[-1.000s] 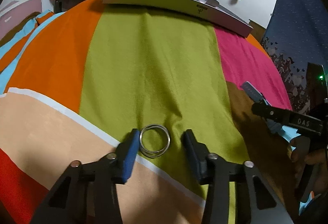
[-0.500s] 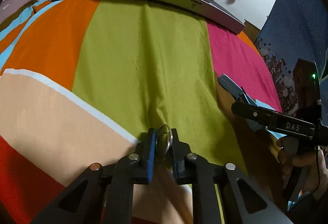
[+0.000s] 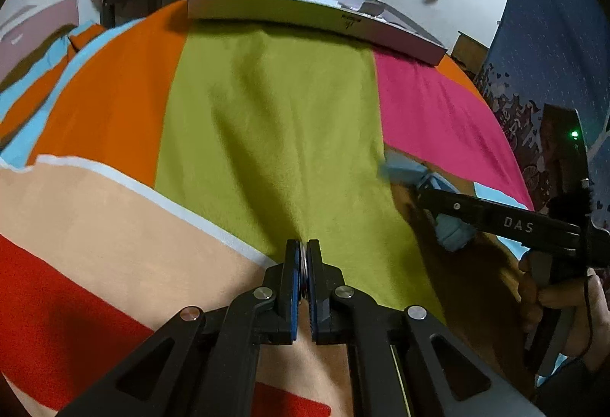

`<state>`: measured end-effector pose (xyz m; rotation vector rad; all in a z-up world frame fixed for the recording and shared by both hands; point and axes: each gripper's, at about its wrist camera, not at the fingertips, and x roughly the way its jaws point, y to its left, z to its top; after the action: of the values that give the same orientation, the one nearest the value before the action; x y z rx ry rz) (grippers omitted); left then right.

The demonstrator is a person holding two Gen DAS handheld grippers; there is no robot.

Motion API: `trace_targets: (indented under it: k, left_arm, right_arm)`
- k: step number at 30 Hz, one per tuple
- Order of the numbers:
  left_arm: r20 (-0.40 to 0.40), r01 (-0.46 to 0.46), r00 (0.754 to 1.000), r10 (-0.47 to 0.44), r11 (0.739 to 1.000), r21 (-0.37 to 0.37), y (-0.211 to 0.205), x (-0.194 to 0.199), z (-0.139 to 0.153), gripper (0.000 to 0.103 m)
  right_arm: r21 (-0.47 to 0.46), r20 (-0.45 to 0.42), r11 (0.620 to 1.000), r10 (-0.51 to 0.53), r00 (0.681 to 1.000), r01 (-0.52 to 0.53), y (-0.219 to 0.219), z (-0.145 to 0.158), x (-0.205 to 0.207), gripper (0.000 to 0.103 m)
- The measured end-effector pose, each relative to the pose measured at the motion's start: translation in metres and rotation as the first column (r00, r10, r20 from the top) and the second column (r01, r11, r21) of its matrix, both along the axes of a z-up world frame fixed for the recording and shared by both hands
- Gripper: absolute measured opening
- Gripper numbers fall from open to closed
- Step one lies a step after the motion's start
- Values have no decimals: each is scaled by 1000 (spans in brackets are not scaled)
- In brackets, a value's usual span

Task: Organize jewelry
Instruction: 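Grasp the light blue watch with the right tool while the left tool grasps the silver ring, then carry the watch and ring into the grey tray and release both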

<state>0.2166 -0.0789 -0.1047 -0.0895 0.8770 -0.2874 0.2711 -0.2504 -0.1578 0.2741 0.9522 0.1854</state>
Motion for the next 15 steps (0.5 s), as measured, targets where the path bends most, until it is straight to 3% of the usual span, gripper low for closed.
trace_targets:
  k: [3, 10, 15]
  left_arm:
    - [8, -4, 1000, 4, 1000, 8, 1, -5, 8, 4]
    - [63, -4, 998, 1, 999, 42, -2, -15, 31, 4]
    - [116, 2, 993, -8, 999, 46, -3, -20, 48, 4]
  right_arm:
    - [48, 8, 999, 22, 1000, -22, -4, 1, -6, 36]
    - [49, 29, 996, 76, 997, -78, 4, 4, -17, 28]
    - [82, 79, 994, 60, 995, -66, -7, 15, -26, 24]
